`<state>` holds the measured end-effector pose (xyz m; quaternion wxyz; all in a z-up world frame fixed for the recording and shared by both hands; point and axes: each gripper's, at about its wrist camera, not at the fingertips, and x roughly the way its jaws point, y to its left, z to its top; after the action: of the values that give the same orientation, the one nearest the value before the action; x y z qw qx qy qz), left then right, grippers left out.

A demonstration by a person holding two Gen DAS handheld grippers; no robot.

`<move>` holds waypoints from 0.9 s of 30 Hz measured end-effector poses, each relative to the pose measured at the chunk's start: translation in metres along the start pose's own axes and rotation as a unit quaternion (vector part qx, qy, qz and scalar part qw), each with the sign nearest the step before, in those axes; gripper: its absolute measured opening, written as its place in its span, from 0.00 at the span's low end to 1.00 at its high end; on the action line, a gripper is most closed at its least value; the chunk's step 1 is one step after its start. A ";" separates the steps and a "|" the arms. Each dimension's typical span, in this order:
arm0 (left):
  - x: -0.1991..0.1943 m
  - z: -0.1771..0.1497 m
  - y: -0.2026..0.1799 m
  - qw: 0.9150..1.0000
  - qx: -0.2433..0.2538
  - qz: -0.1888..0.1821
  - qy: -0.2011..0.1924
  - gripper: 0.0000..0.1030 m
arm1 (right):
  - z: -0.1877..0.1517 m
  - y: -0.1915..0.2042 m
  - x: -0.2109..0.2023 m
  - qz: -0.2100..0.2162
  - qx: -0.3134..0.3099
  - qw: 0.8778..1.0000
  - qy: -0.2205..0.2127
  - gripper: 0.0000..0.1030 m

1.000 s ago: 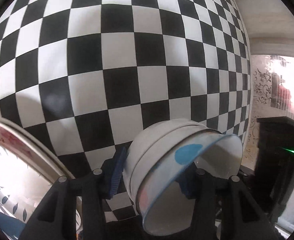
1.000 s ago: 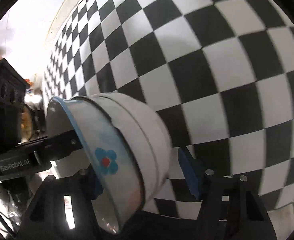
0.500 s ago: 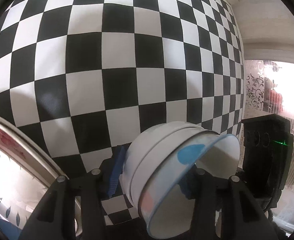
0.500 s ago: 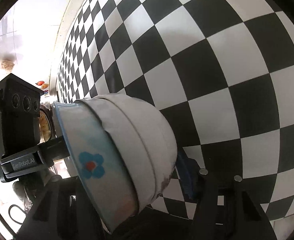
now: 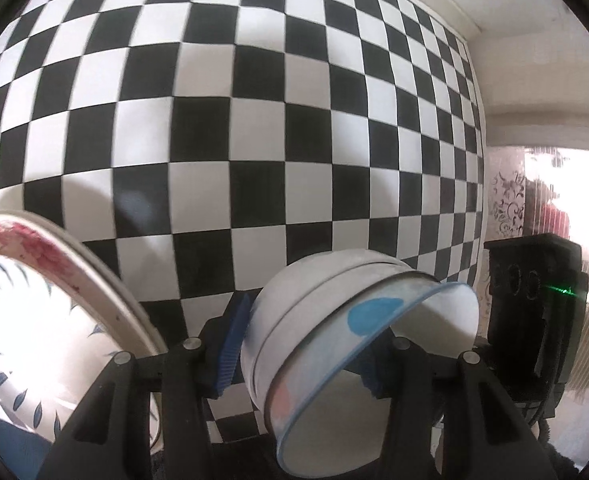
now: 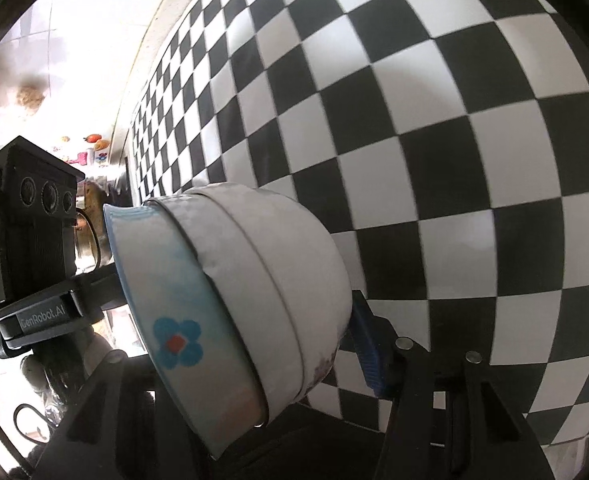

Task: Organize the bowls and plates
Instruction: 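Lift the bowl stack with both grippers and carry it over the plate stack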

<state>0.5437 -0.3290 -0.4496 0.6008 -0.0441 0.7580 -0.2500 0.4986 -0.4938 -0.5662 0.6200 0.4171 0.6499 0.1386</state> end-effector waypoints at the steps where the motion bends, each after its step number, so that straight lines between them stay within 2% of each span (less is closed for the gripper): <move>1: -0.004 -0.001 0.001 1.000 0.001 0.000 -0.003 0.43 | 0.002 0.004 0.000 0.003 -0.001 1.000 0.003 0.54; 9: -0.045 -0.004 0.015 1.000 -0.002 -0.008 -0.029 0.43 | -0.005 0.044 -0.002 0.001 -0.019 1.000 0.003 0.54; 15: -0.084 -0.007 0.035 0.999 0.003 -0.010 -0.048 0.43 | -0.016 0.089 0.004 0.002 -0.035 0.999 -0.003 0.54; 21: -0.117 -0.014 0.067 0.997 -0.007 0.000 -0.072 0.43 | -0.023 0.131 0.030 0.011 -0.053 0.998 0.005 0.54; 27: -0.128 -0.025 0.111 0.996 -0.040 0.003 -0.078 0.43 | -0.029 0.160 0.072 0.010 -0.073 0.997 0.034 0.54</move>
<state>0.5816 -0.1769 -0.3799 0.6564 -0.0852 0.7184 -0.2140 0.5397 -0.3343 -0.4985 0.6250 0.3727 0.6543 0.2058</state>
